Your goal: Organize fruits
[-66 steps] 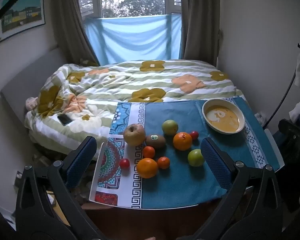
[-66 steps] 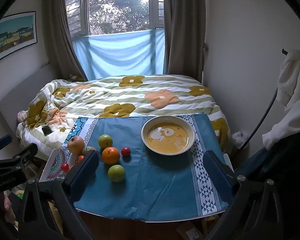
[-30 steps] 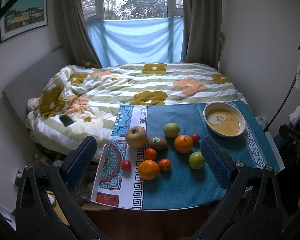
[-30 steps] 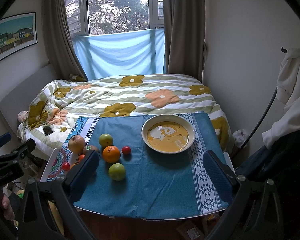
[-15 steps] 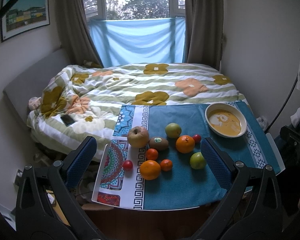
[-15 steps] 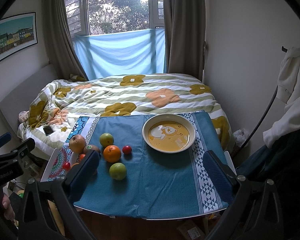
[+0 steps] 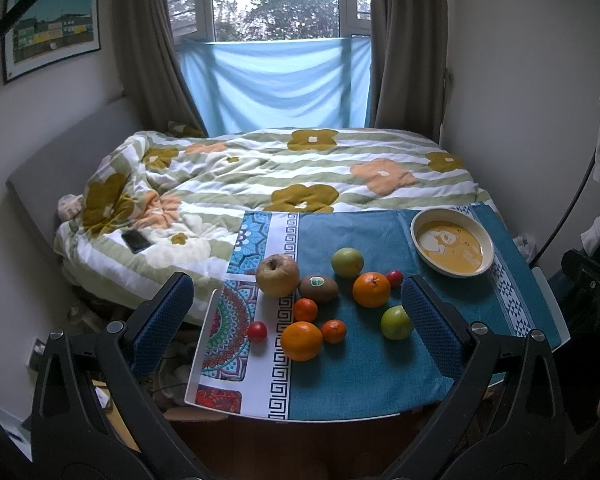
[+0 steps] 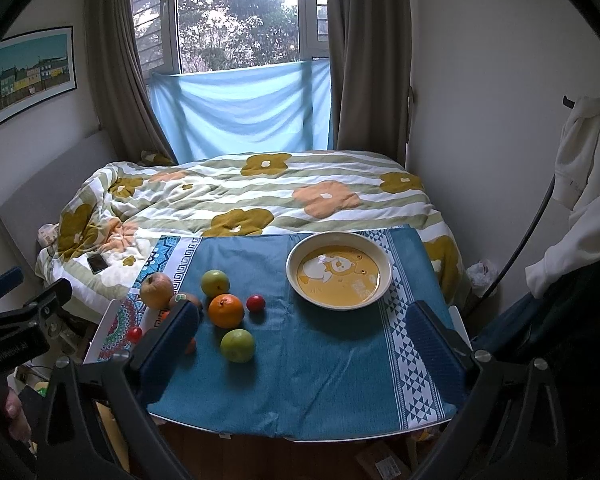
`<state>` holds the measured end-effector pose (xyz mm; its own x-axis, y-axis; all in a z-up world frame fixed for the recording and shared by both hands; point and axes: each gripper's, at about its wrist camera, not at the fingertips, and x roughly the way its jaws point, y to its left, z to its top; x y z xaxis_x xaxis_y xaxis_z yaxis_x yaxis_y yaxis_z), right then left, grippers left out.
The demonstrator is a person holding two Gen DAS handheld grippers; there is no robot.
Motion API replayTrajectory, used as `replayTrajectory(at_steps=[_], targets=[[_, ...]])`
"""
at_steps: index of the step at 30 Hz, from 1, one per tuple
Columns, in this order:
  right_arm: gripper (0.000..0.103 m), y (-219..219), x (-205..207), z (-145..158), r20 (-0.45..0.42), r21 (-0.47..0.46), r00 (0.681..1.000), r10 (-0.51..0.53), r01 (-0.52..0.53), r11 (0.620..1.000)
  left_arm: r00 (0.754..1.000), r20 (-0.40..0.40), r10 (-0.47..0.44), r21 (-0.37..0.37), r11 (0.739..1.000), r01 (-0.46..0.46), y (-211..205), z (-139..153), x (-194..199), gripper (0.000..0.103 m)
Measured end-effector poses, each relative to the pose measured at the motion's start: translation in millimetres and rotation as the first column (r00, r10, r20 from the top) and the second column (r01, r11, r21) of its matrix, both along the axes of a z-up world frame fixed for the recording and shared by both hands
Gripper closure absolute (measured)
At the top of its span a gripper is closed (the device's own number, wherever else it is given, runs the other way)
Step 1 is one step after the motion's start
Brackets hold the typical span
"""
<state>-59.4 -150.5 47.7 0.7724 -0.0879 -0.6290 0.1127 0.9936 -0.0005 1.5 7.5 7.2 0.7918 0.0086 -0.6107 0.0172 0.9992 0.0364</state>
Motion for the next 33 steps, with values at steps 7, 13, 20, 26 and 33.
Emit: replayTrajectory(at_steps=[7, 13, 20, 26, 33], targets=[[0.0, -2, -3, -5, 0.004, 0.001, 1.0, 0.001, -0.001, 1.0, 1.0, 0.001, 0.0, 0.001, 1.0, 0.0, 0, 0, -1, 0.0], [0.0, 3, 0, 4, 0.008, 0.002, 1.0, 0.002, -0.002, 1.0, 1.0, 0.001, 0.0, 0.001, 1.0, 0.0, 0, 0, -1, 0.0], [0.0, 4, -2, 7, 0.009, 0.003, 1.0, 0.002, -0.002, 1.0, 1.0, 0.002, -0.001, 0.001, 1.0, 0.001, 0, -1, -1, 0.0], [0.0, 3, -3, 4, 0.01, 0.004, 1.0, 0.003, -0.003, 1.0, 1.0, 0.002, 0.0, -0.001, 1.0, 0.0, 3, 1, -1, 0.0], [0.0, 15, 6, 7, 0.0, 0.013, 1.0, 0.005, -0.005, 1.0, 1.0, -0.013, 0.011, 0.001, 1.0, -0.011, 19, 5, 4, 0.0]])
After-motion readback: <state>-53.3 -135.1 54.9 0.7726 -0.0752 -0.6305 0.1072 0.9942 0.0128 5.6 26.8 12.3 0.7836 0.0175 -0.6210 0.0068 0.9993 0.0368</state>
